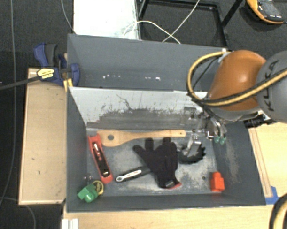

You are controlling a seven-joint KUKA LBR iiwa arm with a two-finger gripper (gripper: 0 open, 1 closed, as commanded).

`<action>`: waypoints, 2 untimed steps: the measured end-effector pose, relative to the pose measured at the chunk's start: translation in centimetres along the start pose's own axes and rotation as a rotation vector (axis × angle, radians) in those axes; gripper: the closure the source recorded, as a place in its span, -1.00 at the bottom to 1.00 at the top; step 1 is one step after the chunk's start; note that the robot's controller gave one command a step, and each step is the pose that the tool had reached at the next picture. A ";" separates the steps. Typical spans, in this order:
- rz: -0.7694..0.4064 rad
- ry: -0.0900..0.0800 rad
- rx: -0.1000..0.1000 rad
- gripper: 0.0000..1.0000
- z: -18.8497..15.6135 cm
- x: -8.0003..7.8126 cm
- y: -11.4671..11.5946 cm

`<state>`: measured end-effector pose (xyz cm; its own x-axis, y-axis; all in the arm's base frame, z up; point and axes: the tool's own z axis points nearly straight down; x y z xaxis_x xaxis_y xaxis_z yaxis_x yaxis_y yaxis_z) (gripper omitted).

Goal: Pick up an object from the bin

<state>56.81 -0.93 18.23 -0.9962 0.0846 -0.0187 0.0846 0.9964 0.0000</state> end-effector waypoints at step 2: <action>0.056 -0.002 0.000 -1.00 8.6 0.2 2.9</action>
Offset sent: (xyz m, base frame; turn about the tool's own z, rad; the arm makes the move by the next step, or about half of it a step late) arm 0.0020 0.0287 -0.0854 0.0573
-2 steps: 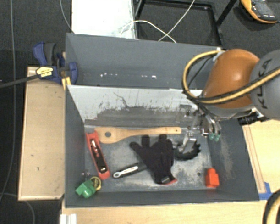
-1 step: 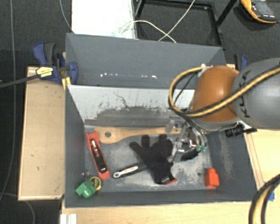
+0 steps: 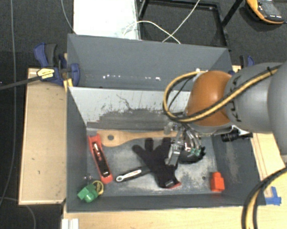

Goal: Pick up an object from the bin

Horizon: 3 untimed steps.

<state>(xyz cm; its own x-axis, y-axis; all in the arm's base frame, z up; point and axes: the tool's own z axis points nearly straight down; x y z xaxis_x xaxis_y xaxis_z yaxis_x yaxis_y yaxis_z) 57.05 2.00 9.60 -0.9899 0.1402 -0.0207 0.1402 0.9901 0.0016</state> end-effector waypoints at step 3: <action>0.067 -0.011 -0.004 -1.00 2.2 1.4 -0.6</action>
Offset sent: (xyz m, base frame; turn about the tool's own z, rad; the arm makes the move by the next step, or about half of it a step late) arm -0.0047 0.0011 -0.0251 0.0411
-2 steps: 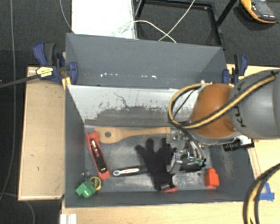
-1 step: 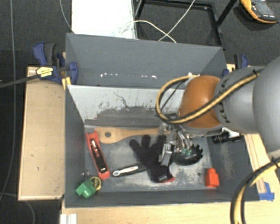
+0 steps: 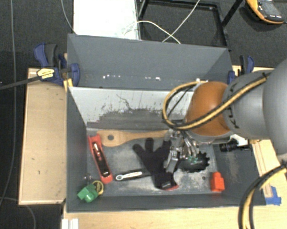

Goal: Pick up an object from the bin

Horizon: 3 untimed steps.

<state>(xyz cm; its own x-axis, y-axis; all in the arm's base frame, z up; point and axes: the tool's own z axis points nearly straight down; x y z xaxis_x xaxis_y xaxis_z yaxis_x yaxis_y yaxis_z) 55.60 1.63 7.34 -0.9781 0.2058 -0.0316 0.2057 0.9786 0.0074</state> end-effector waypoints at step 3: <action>-0.360 -0.006 -0.002 1.00 -0.6 0.0 -0.7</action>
Offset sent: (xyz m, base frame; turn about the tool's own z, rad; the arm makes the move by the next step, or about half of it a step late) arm 0.0000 0.0000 0.0000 0.0000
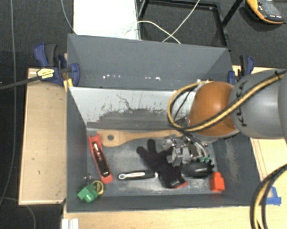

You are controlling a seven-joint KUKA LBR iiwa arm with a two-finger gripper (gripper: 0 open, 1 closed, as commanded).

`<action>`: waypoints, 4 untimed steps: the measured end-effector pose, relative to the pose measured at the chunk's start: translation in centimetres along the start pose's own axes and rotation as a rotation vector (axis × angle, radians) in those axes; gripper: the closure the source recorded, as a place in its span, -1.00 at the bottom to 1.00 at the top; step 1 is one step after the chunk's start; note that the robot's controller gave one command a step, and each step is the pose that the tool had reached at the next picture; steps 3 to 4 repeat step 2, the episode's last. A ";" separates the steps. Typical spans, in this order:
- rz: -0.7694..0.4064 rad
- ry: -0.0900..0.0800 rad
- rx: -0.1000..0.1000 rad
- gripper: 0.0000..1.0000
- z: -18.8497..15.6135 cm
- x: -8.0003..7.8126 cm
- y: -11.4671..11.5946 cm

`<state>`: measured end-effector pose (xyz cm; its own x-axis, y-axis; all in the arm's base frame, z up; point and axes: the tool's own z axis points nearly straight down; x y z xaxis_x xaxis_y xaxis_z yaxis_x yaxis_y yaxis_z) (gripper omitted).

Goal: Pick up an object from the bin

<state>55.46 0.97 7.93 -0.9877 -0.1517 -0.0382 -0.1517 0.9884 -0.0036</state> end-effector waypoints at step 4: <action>-0.033 -0.007 -0.002 1.00 -11.2 -1.0 -0.3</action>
Offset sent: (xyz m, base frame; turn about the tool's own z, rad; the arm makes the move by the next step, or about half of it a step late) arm 0.0036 -0.0022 0.1089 -0.0330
